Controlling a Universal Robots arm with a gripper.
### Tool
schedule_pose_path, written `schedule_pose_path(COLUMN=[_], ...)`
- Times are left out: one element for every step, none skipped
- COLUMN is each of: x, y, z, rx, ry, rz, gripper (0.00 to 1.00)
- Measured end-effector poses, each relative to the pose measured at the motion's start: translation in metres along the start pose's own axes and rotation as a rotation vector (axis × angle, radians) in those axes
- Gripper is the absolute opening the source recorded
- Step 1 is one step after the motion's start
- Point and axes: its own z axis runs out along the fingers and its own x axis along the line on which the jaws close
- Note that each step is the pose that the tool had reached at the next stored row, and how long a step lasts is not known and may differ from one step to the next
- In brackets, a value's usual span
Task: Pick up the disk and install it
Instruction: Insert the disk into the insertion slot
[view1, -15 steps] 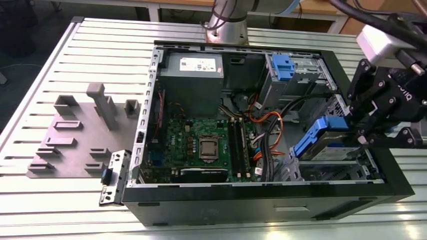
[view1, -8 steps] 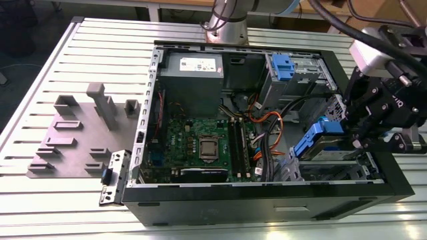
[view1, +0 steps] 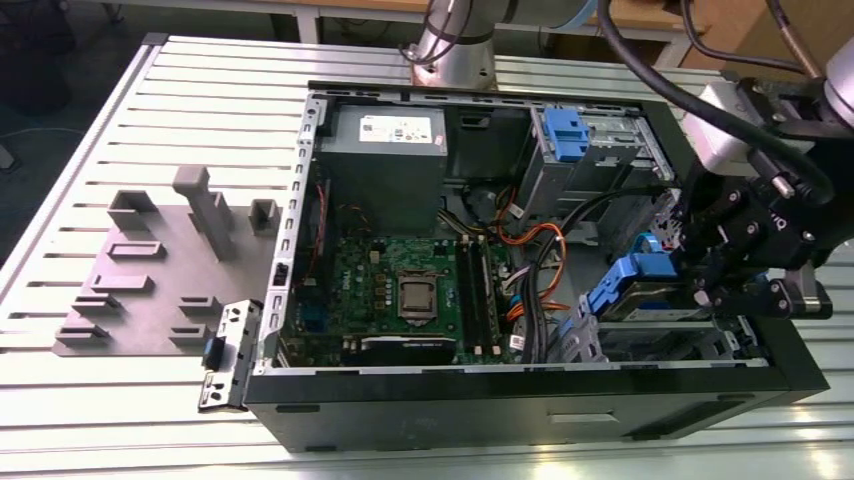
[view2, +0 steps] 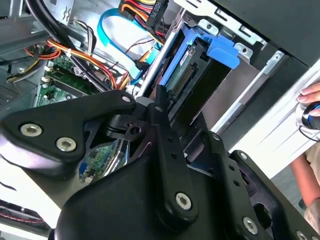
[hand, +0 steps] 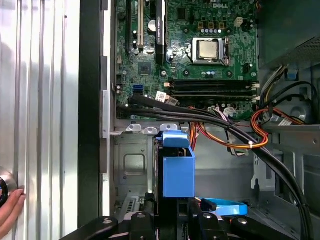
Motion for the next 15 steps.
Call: schedule_pose_path(x=[0.0001,0.0001,0.0002,0.0002,0.0002,0.0002,0.0002,0.0002,0.0003,0.0003,0.0003,0.0003,0.0003,0.0003,0.0002], y=[-0.0001,-0.0001,-0.0001,-0.0001,-0.0001,-0.0001,-0.0001,-0.0001,-0.0001,-0.0001,-0.0001,0.0,0.0,0.0,0.0], z=[0.0016,0.0031,0.0043,0.0052,0.0058,0.0059,0.0059,0.0059,0.006,0.006,0.0061,0.006,0.006,0.006,0.006], rx=[0.0,0.0,0.0,-0.0001,0.0,0.0,0.0,0.0,-0.0001,0.0,0.0,-0.0001,-0.0001,-0.0001,-0.0001], ry=[-0.0001,-0.0001,-0.0001,-0.0001,0.0001,0.0002,0.0002,0.0002,0.0001,0.0001,0.0,0.0,0.0002,0.0001,0.0], rz=[0.0,-0.001,-0.001,-0.001,-0.001,-0.001,-0.001,-0.001,-0.001,-0.001,-0.001,-0.001,-0.001,-0.001,-0.001], gripper=[0.35,0.35,0.35,0.35,0.35,0.35,0.35,0.35,0.35,0.35,0.35,0.35,0.36,0.36,0.36])
